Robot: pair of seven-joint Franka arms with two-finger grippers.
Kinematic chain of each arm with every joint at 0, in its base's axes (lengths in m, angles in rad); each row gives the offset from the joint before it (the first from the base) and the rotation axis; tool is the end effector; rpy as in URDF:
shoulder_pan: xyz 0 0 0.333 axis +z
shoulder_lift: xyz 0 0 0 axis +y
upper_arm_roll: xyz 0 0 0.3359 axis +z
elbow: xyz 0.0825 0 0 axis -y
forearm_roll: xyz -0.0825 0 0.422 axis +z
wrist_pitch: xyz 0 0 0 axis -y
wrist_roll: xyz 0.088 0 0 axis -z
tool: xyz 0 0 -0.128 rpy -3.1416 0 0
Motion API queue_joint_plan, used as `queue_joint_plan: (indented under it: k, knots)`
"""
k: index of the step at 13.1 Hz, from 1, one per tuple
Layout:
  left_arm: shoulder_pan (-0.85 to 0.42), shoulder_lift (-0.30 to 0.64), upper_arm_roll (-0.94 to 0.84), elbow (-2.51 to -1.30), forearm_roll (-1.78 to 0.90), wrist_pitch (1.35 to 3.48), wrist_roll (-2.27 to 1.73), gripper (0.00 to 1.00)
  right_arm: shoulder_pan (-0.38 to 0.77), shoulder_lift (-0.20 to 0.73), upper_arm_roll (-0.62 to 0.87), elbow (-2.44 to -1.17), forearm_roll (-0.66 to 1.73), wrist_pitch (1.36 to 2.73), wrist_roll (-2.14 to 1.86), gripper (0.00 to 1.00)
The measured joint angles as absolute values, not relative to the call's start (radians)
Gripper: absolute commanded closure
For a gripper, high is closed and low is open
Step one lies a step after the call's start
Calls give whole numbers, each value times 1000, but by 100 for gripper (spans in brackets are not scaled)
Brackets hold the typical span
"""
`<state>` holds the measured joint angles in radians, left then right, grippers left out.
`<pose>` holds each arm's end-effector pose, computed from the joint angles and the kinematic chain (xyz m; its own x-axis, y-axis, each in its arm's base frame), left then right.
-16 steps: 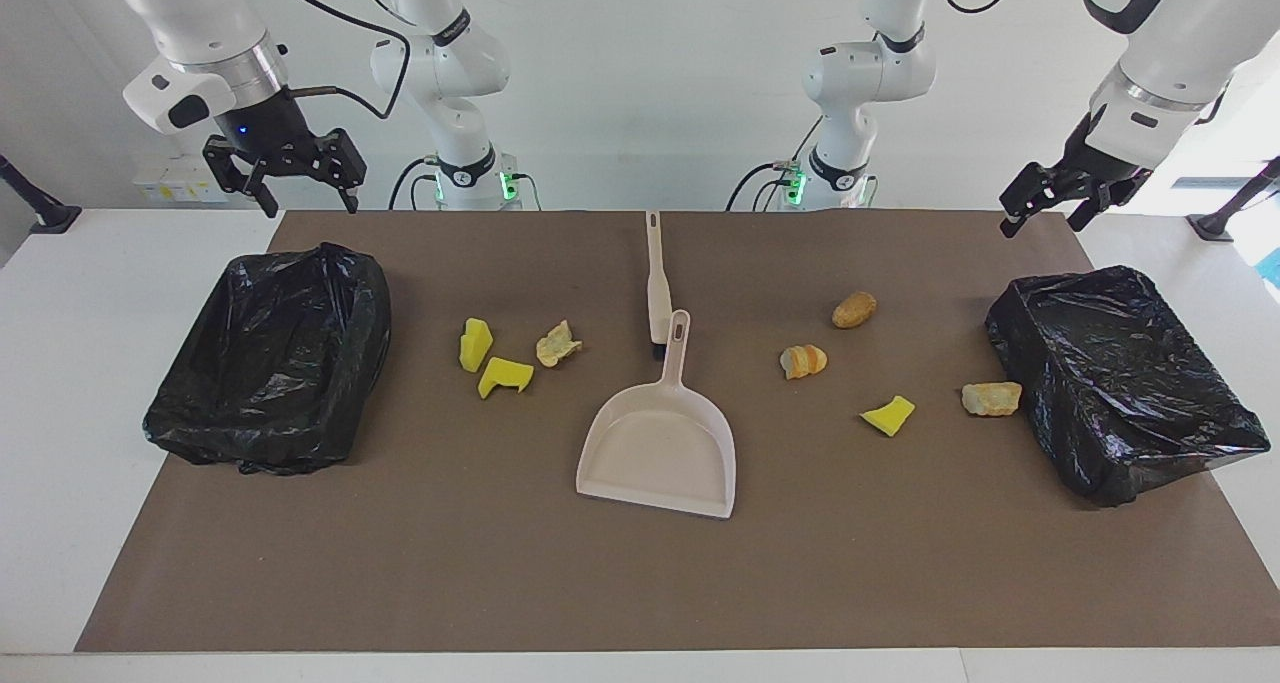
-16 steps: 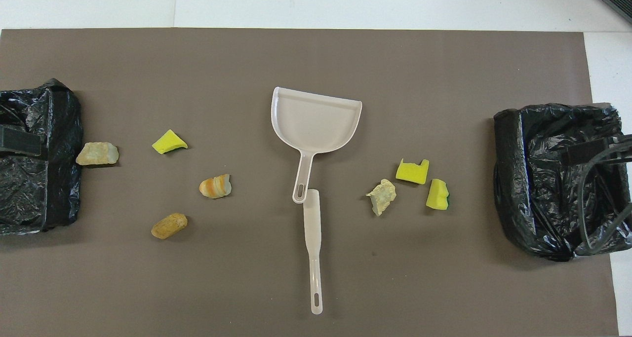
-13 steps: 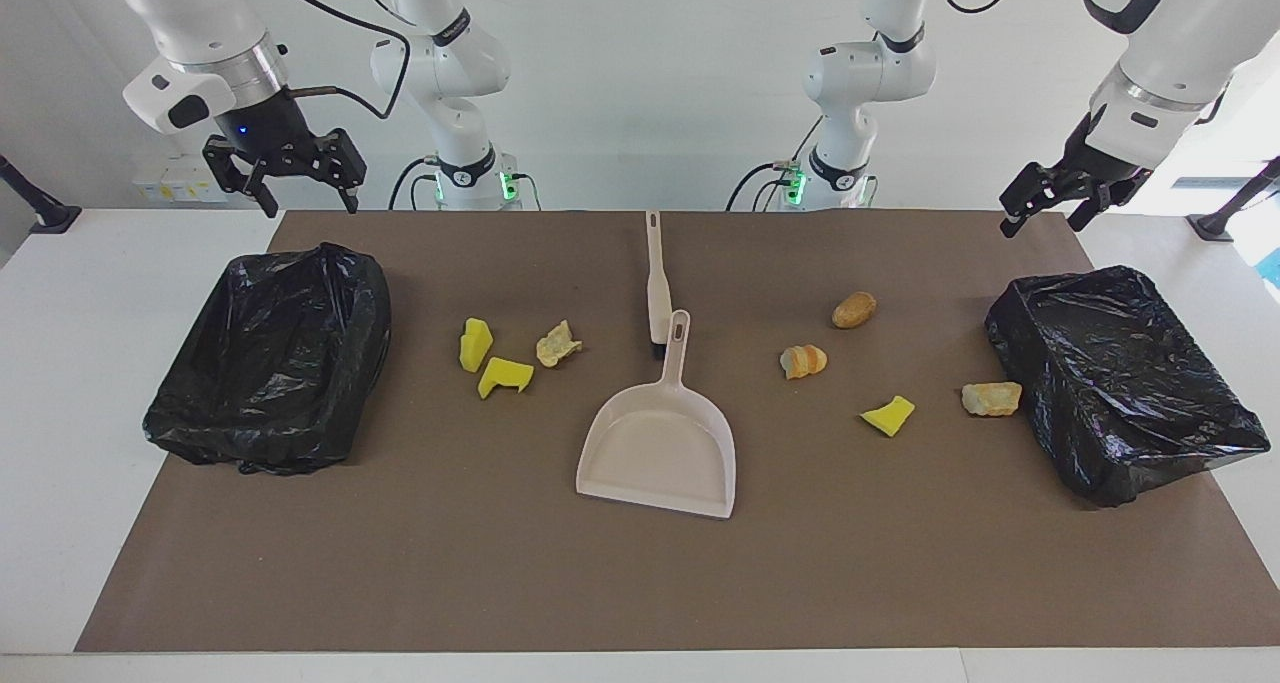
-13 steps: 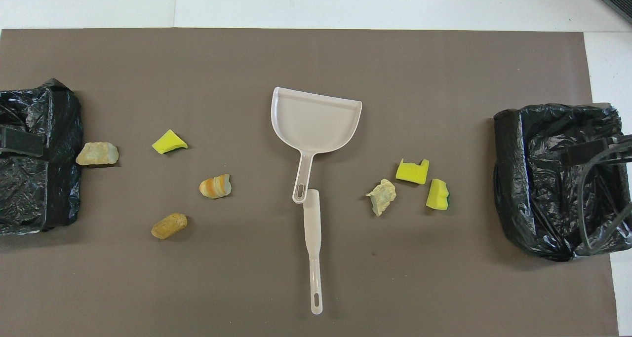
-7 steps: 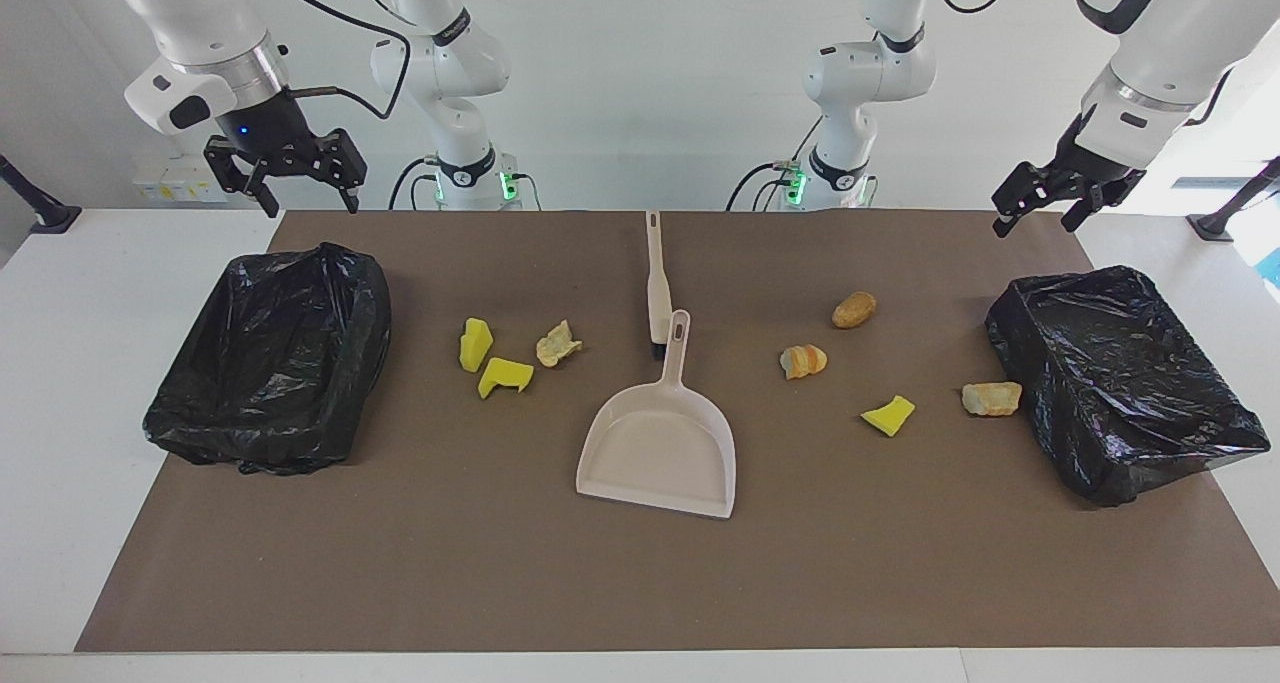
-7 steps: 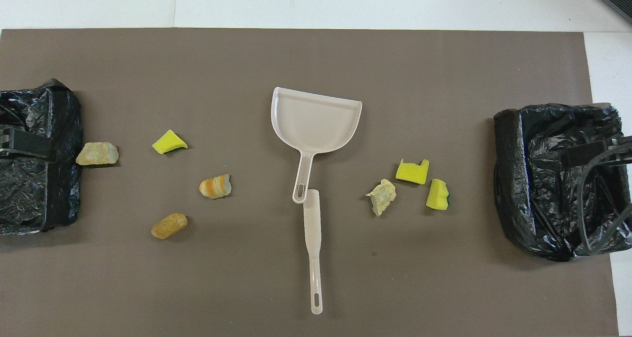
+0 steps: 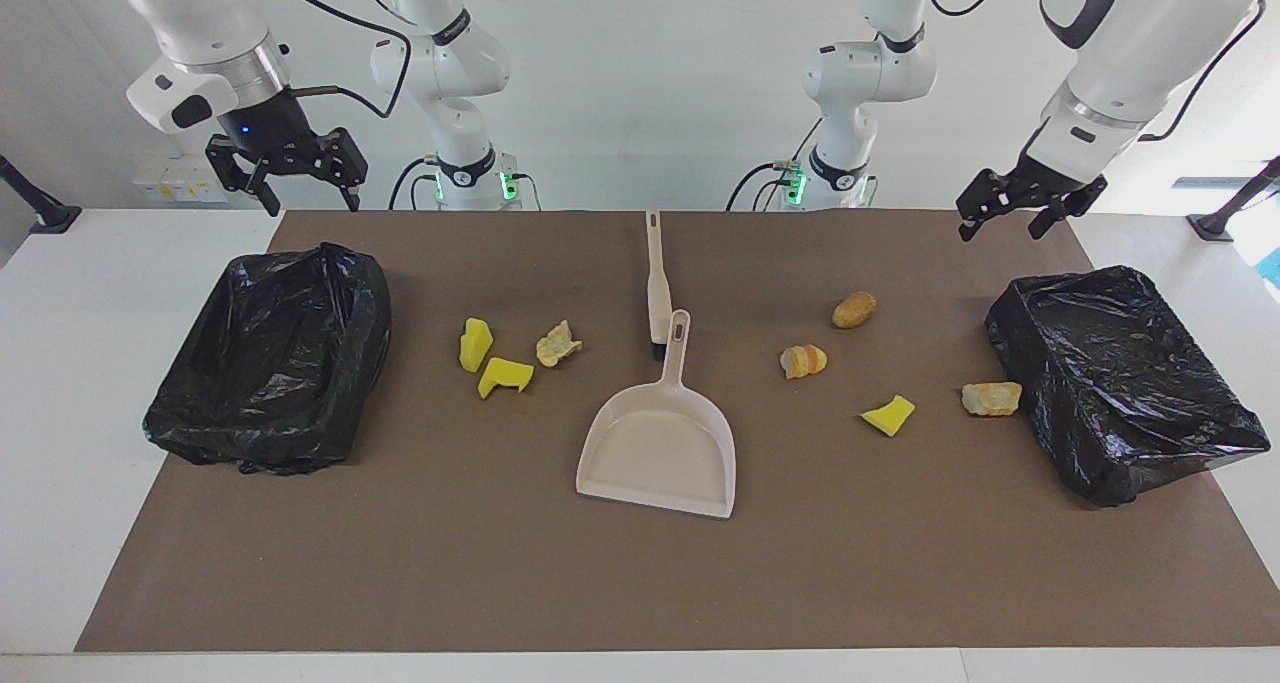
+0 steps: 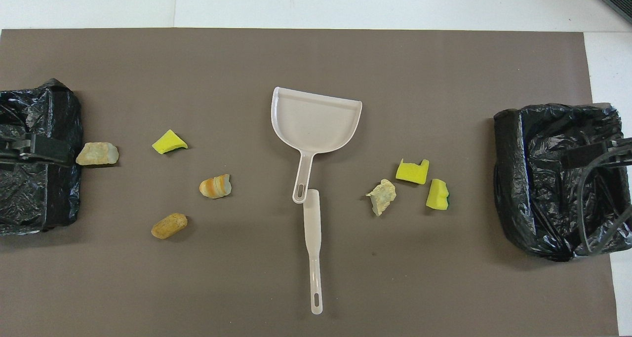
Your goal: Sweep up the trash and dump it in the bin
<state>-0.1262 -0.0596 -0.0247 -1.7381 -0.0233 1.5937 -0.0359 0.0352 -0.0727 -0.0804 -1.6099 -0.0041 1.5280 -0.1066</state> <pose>0.5607 -0.0886 0.5749 0.9899 -0.1135 -0.0854 -0.1123 -0.9935 0.0186 0.5631 -0.0277 0.6417 0.9981 0.0615 -0.0092 0.0614 -0.9981 -0.0027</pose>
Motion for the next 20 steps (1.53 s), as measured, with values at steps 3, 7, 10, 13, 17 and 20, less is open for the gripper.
queue_joint_plan:
  k: [3, 7, 10, 13, 17, 20]
  knots:
    - [-208, -82, -26, -1840, -24, 1684, -39, 0, 35, -73, -80, -1614, -4, 1528, -107, 0]
    - [-364, -111, -28, -1952, -26, 1766, -116, 0, 35, -81, -80, -1624, -4, 1528, -107, 0]
    - [-504, -113, -32, -2025, -26, 1867, -278, 0, 35, -83, -80, -1629, -4, 1528, -107, 0]
    - [-656, -88, -33, -2105, -26, 2001, -452, 0, 35, -84, -80, -1630, -4, 1528, -107, 0]
    - [-804, -3, -34, -2160, -26, 2147, -604, 0, 35, -86, -80, -1635, -4, 1528, -107, 0]
    - [-867, 28, -34, -2196, -26, 2227, -663, 0, 36, -90, -79, -1650, -4, 1528, -107, 0]
